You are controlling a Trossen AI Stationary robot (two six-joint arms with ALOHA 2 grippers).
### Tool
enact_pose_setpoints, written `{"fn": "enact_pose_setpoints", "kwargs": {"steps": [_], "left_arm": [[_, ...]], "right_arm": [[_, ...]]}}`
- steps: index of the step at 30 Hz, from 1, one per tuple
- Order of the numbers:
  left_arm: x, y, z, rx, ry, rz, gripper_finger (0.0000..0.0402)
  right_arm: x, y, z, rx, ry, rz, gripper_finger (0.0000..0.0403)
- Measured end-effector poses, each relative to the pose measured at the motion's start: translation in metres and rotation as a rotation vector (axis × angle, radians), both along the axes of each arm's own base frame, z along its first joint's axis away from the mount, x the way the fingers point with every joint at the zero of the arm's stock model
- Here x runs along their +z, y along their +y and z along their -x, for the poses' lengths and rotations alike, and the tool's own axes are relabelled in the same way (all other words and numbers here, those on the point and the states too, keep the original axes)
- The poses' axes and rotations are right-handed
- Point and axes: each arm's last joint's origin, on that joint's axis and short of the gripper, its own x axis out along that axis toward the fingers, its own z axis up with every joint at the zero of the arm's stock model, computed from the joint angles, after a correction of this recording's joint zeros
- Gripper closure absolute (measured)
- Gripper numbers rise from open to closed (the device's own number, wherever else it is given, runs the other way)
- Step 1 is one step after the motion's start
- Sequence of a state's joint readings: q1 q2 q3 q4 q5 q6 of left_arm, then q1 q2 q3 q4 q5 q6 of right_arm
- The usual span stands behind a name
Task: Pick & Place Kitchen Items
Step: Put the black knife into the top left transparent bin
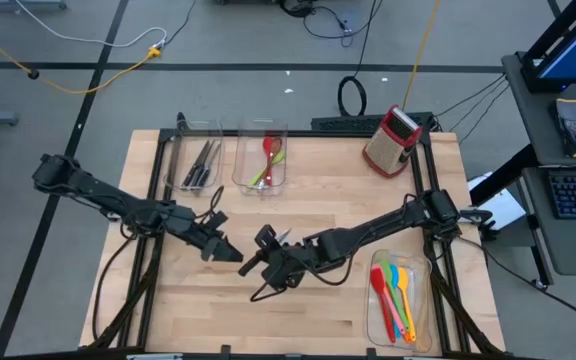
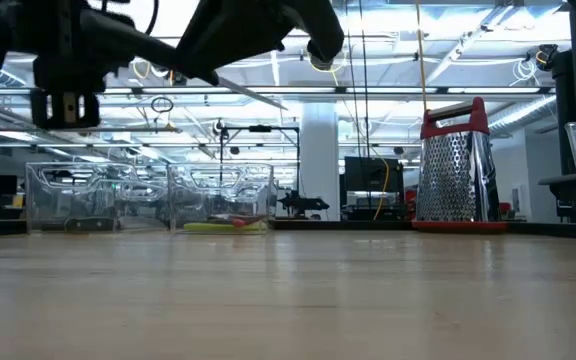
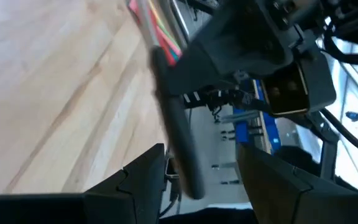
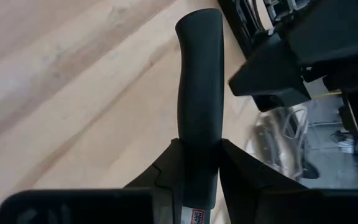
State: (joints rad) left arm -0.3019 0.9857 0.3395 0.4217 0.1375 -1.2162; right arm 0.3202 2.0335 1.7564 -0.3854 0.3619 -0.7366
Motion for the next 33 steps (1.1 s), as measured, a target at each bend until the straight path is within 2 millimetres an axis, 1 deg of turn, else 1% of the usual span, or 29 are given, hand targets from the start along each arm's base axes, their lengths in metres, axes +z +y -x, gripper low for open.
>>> {"fn": "enact_pose_setpoints", "kwargs": {"steps": [6,14,18,21,29,33], "left_arm": [[0.011,-0.007,-0.019,-0.049,-0.021,-0.053,0.0195],[0.008,-0.013,-0.037,-0.086,0.056,-0.071,0.0195],[0.005,-0.015,-0.041,-0.096,0.066,-0.088,0.0195],[0.005,-0.011,-0.042,-0.09,0.062,-0.101,0.0195],[0.014,0.009,-0.042,-0.031,0.006,-0.139,0.0195],[0.009,0.014,-0.041,-0.044,0.074,-0.122,0.0195]], "right_arm": [[0.0,-0.001,0.0,0.006,0.005,0.02,0.0336],[-0.002,0.002,0.003,0.032,0.031,0.038,0.0336],[-0.003,0.006,0.005,0.04,0.049,0.046,0.0336],[-0.004,0.007,0.006,0.036,0.058,0.05,0.0336],[-0.004,0.013,0.009,0.006,0.062,0.022,0.0336],[-0.003,0.012,0.01,-0.014,0.054,0.053,0.0336]]}}
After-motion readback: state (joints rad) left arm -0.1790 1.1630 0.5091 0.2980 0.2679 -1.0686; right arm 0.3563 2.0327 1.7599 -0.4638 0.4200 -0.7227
